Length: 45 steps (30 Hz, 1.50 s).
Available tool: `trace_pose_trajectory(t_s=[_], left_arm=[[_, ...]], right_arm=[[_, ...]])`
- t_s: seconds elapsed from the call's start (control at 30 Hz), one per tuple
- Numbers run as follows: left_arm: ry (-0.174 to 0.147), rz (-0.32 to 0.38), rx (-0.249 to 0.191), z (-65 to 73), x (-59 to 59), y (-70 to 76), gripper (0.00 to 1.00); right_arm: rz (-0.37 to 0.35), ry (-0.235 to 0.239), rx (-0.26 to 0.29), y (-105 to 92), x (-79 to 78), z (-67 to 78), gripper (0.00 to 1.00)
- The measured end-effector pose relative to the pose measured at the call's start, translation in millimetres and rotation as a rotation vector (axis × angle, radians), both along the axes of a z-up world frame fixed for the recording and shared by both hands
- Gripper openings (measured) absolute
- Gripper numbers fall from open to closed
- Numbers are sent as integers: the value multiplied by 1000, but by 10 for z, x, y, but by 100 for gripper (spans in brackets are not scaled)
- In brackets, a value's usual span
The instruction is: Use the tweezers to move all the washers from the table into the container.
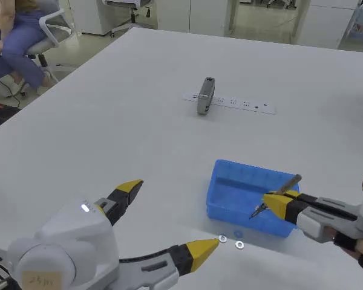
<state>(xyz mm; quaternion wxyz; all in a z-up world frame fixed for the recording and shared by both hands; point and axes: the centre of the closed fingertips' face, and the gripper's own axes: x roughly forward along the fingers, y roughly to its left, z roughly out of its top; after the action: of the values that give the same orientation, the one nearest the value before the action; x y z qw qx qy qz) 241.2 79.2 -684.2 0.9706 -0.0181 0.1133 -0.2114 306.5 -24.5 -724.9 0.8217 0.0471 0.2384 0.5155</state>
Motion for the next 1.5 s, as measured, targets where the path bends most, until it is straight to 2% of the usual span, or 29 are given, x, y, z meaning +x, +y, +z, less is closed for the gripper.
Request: trace_pose_trajectory(t_s=[0.1, 0.13, 0.17, 0.27, 0.43, 0.57, 0.63, 0.7, 0.8, 0.87, 0.93, 1.07, 1.13, 1.27, 1.33, 1.37, 1.5], left_arm=[[4, -2, 3, -10, -2, -4, 91], [4, -3, 3, -11, -2, -4, 91], [4, -3, 3, -13, -2, -1, 91], [2, -1, -2, -11, 0, 9, 91], [-1, 6, 1, -6, 3, 21, 91], [2, 6, 6, -14, 3, 21, 91], [2, 6, 9, -17, 3, 22, 91], [5, 3, 8, -22, 1, 20, 91], [5, 2, 11, -24, 0, 19, 91], [6, 5, 14, -26, 0, 21, 91], [6, 4, 12, -28, 0, 25, 91], [9, 3, 17, -36, -1, 26, 90], [8, 2, 21, -36, -1, 24, 90], [10, 2, 22, -35, -4, 21, 90], [6, 2, 17, -23, -5, 16, 90], [5, 3, 16, -20, -5, 17, 90], [5, 2, 18, -19, -7, 14, 90]], right_arm=[[-3, 46, 10, 44, -49, -92, 3], [-3, 68, 5, 61, -61, -141, 3], [-3, 72, -7, 67, -61, -174, 3], [7, 73, -38, 110, -75, -260, 3], [32, 49, -111, 126, -107, -390, 3], [46, 50, -131, 123, -115, -461, 3], [59, 34, -154, 113, -114, -497, 3], [65, 24, -151, 118, -107, -489, 3], [89, 1, -165, 109, -111, -497, 3], [120, -53, -202, 111, -128, -497, 3], [160, -75, -216, 143, -182, -495, 3], [257, -193, -302, 181, -276, -502, 3], [284, -226, -336, 192, -304, -506, 2], [267, -215, -327, 194, -258, -500, 2], [240, -183, -311, 184, -212, -494, 2], [233, -183, -316, 177, -196, -494, 2], [214, -160, -270, 194, -186, -350, 2]])
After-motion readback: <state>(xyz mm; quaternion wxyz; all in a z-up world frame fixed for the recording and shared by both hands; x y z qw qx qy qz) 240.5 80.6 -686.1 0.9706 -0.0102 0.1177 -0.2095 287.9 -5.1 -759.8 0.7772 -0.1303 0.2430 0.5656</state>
